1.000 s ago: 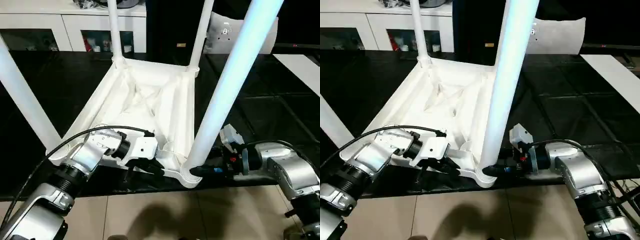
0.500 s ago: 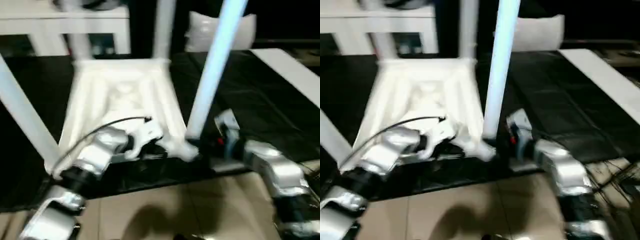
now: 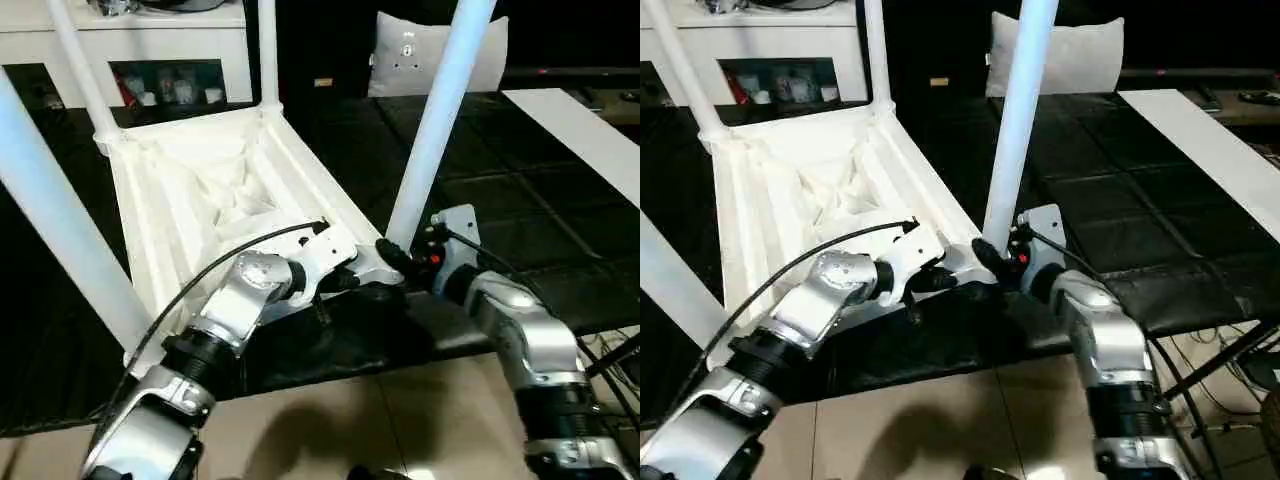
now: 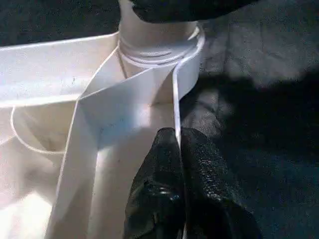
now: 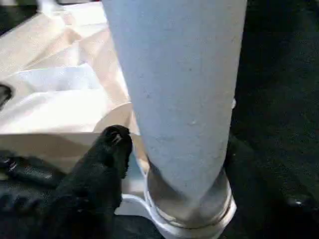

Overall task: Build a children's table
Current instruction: Rotate leg to tighten

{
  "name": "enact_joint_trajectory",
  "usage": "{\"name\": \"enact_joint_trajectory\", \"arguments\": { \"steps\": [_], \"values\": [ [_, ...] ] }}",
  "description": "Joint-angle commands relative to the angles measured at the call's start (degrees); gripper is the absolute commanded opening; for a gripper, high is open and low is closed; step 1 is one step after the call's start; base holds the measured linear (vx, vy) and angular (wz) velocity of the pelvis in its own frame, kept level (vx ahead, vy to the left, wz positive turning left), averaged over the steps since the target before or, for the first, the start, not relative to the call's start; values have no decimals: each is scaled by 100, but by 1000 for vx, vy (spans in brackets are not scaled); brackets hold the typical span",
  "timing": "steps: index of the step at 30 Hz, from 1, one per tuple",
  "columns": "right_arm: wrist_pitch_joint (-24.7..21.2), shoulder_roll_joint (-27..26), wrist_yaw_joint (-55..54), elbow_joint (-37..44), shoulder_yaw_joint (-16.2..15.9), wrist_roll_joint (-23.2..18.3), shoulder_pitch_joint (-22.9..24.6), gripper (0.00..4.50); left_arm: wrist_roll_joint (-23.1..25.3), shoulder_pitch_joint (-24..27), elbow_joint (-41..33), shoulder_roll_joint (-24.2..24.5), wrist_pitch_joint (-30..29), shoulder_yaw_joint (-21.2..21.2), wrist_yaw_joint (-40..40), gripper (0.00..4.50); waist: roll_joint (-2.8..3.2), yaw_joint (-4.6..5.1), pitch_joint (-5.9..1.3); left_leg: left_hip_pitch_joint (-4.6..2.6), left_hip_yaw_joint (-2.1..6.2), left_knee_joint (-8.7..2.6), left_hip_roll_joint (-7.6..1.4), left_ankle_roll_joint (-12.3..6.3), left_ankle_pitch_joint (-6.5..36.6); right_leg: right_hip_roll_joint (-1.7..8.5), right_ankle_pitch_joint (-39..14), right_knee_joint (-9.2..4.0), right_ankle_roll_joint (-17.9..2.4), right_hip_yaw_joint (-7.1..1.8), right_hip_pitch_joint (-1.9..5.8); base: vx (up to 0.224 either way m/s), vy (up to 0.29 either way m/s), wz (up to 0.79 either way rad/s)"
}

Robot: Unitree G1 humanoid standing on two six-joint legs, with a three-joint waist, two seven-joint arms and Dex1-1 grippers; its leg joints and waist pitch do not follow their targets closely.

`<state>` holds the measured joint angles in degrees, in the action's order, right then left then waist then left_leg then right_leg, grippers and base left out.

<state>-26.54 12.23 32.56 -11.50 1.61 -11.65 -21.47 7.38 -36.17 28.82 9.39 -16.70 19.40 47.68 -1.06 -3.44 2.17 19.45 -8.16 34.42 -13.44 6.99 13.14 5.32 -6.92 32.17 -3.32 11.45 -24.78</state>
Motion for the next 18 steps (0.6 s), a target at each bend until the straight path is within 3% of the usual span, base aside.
{"name": "enact_joint_trajectory", "arguments": {
  "steps": [1, 7, 12, 18],
  "values": [
    [164, 273, 800, 231, -263, -255, 40, 337, -124, 4, -164, 153, 614, 134, 424, 0, -5, -95, -478, 134, -106, -282, 56, -721, -172, 328, -1222, -245, -439, -391, 588, 0, 0, 0],
    [237, 1085, 2002, 287, -475, -304, 100, 387, -228, 117, -199, 590, 1255, 283, 1318, 0, 11, -215, -417, 60, -145, -320, 41, -520, 409, 299, -2143, -403, -42, -356, 533, 0, 0, 0],
    [408, 1635, 2925, 82, -665, -351, 9, 387, -257, 36, 1, 964, 1955, 471, 1990, 0, -7, -320, -413, 20, -147, -335, 11, -433, 527, 305, -2287, -411, 8, -353, 505, 0, 0, 0],
    [782, 1922, 3956, 25, -887, -508, 36, 358, -246, 34, 31, 1179, 2347, 669, 2640, 0, -56, -347, -414, 29, -145, -341, -1, -443, 543, 326, -2319, -408, 8, -343, 532, 0, 0, 0]
  ]
}}
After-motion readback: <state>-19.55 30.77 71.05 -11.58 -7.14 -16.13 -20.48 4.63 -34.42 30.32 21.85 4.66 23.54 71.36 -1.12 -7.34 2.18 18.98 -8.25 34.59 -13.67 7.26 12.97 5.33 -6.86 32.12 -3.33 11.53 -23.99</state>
